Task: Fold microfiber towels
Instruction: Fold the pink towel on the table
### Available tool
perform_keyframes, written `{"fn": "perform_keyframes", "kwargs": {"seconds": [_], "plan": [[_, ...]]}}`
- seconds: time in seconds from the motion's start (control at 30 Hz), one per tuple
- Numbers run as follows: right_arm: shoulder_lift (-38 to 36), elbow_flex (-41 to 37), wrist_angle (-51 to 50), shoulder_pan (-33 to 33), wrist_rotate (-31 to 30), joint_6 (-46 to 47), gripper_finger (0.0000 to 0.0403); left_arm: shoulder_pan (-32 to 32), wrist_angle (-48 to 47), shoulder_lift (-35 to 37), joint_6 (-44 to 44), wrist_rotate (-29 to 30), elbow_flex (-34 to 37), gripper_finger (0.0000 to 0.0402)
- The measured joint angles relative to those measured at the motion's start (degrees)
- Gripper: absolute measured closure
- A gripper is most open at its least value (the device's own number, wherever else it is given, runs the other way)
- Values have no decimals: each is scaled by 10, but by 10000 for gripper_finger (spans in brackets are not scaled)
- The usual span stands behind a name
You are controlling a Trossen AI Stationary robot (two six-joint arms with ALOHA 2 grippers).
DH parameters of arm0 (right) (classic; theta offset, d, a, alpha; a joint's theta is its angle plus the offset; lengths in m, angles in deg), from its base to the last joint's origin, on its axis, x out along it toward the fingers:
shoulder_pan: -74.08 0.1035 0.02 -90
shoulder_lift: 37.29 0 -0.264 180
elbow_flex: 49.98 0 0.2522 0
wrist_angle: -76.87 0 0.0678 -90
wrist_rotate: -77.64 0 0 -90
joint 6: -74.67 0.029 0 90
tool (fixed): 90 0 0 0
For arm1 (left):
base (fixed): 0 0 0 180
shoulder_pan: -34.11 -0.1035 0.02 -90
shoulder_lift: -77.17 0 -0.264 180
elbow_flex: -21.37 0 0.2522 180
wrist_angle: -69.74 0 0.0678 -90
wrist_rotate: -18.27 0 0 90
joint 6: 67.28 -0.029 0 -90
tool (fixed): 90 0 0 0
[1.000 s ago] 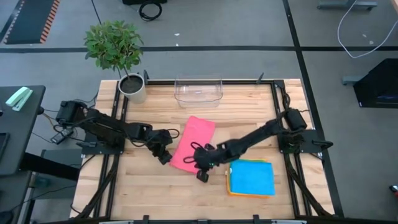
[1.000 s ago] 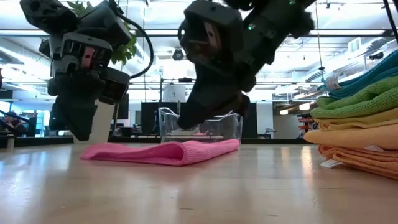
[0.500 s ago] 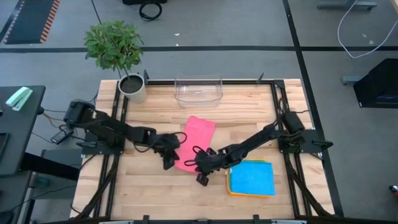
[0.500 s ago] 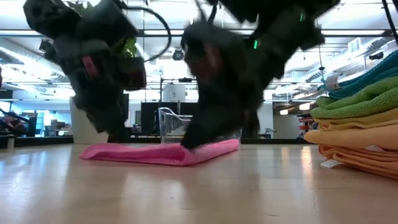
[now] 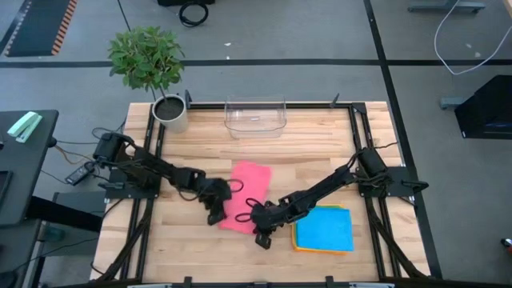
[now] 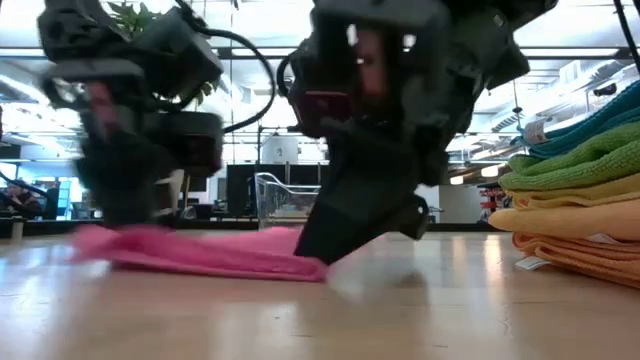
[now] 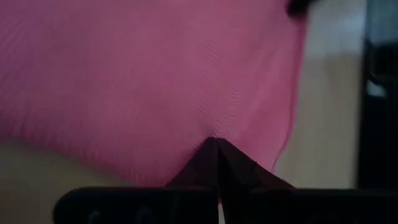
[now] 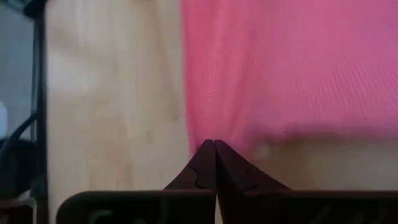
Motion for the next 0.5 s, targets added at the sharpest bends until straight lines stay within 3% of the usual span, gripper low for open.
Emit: {"fn": "perform_keyframes", "kwargs": {"seconds": [0.07, 0.2, 0.5], "plan": [[-5, 4, -8, 3, 9, -18, 400, 29, 5, 0, 39, -29, 2, 393], [-31, 6, -25, 5, 0, -44, 398, 92, 44, 0, 73, -30, 3, 368], [-33, 6, 3, 29, -29, -178, 341, 136, 46, 105, -110, 87, 2, 353]]}}
